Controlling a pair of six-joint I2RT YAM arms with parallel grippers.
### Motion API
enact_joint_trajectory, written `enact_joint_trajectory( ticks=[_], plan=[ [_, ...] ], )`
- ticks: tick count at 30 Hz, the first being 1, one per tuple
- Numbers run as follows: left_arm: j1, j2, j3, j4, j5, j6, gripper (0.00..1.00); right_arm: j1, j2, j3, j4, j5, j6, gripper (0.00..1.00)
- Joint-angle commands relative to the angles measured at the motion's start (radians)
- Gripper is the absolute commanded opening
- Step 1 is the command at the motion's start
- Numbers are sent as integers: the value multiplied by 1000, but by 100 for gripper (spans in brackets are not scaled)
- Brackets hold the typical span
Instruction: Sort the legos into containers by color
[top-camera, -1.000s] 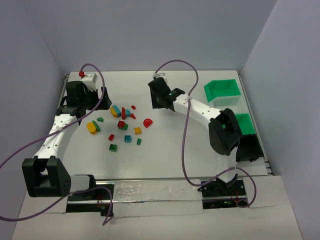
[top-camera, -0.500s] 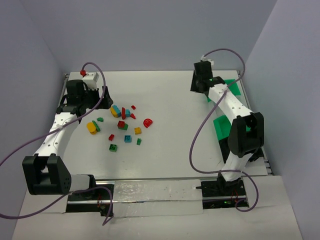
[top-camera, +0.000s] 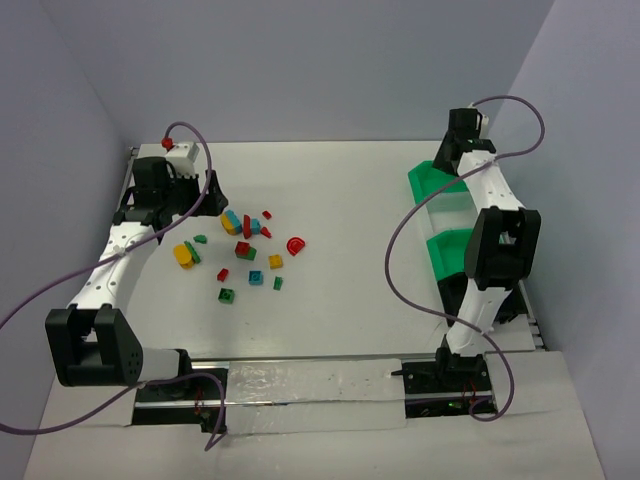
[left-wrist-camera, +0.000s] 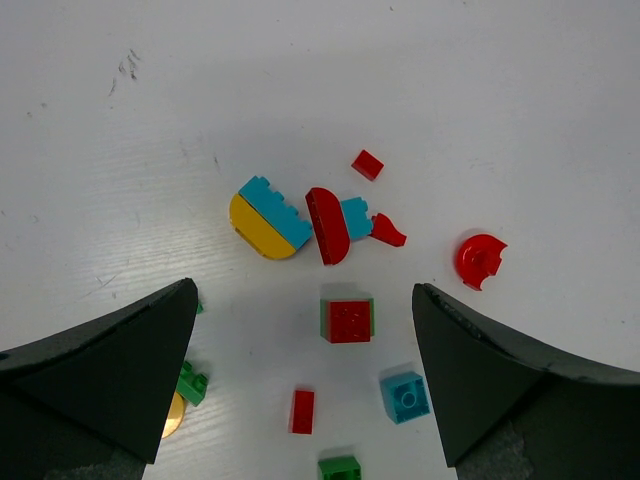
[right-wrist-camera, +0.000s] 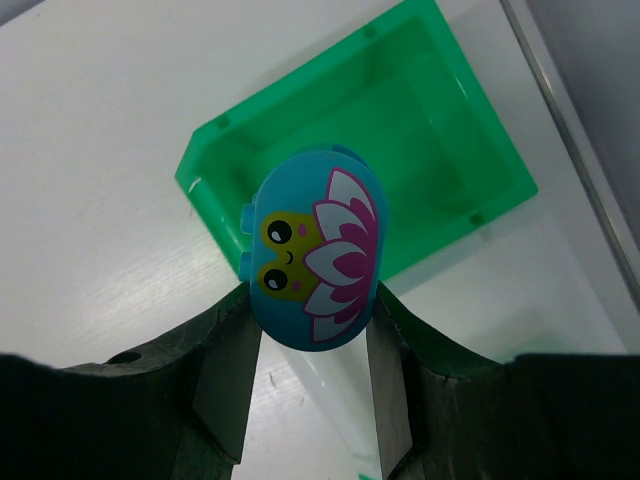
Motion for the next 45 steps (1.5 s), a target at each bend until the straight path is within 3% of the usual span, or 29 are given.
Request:
enact_joint_trajectory(
  ticks=[1, 6, 10, 15, 18, 22, 26, 30, 33, 38, 45],
  plan=[
    [5, 3, 49, 19, 25, -6, 99, -16, 63, 107, -32, -28, -4, 37],
    [5, 10, 51, 15, 23, -2, 99, -30, 127, 177, -61, -46, -3, 46],
    [5, 13, 51, 15, 24, -4, 99, -30, 139, 201, -86, -52, 1, 78],
    [5, 13, 51, 16, 26, -5, 99, -30, 105, 189, -111, -50, 15, 93],
    [5, 10, 51, 14, 31, -5, 99, -30, 56, 158, -106, -106, 4, 94],
    [5, -22, 43, 16, 44, 1, 99, 56, -150, -23, 19, -275, -114, 97],
    [18, -60, 30, 22, 76, -15, 99, 258, -233, -116, 15, -389, -244, 98],
    [92, -86, 32, 23, 187, -49, 99, 462, -287, -277, 48, -612, -428, 98],
    [176, -75, 50, 13, 339, -85, 99, 644, -289, -334, 54, -696, -526, 97],
    [259, -39, 72, 1, 465, -109, 99, 853, -233, -368, 94, -739, -646, 96],
    [263, -53, 50, 16, 499, -111, 99, 990, -57, -233, 137, -733, -688, 94]
  ],
)
